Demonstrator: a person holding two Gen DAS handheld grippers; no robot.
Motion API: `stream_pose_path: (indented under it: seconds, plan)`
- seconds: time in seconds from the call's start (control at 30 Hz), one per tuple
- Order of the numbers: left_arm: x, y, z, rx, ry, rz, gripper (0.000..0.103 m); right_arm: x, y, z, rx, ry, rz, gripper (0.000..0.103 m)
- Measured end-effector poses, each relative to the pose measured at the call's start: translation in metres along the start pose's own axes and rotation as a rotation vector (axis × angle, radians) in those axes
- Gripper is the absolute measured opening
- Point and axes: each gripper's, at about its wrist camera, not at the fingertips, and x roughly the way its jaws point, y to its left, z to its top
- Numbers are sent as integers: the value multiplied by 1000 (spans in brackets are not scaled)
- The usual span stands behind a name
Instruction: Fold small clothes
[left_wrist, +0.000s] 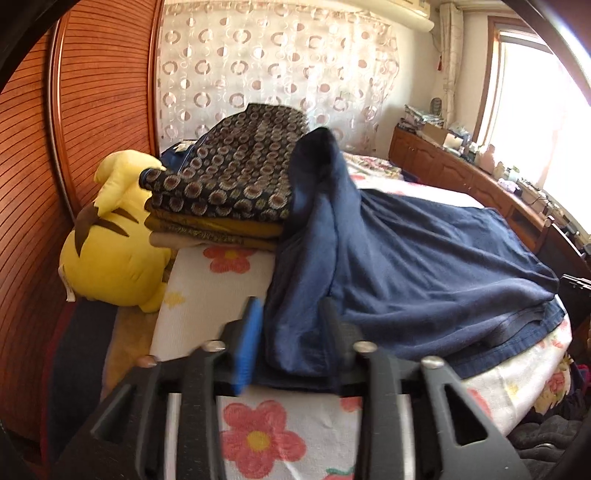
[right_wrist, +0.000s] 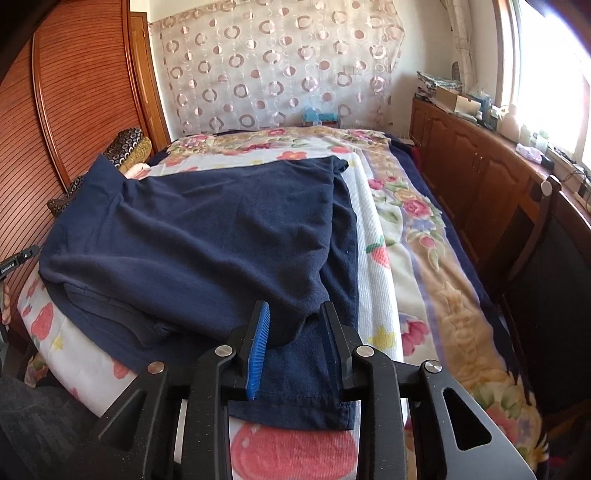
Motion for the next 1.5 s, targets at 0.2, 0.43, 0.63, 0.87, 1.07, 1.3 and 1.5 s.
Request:
stream_pose_path:
  seconds: [0.2, 0.43, 0.63, 0.87, 1.07, 1.3, 1.5]
  plan:
    - [-7, -33, -3, 77, -2, -51, 73, 2, 33, -15, -37, 12, 81, 29]
    - [2, -87, -19, 140, 38, -136, 74, 27, 82, -36, -67, 73, 179, 29]
    - [15, -126, -26, 196, 75, -210, 73, 39, 98, -38, -61, 74, 176, 29]
    - [19, -149, -23, 245, 86, -241, 73, 29, 102, -40, -71, 45, 273, 5]
    - [14, -159, -26, 252, 83, -338, 52, 7, 96, -44, -80, 39, 315, 5]
    - [23, -169, -34, 284, 144, -369, 39, 17, 91, -44, -77, 76, 234, 13]
    - [34, -176, -32, 306, 174, -359, 39, 7, 82, -34, -69, 12, 169, 23]
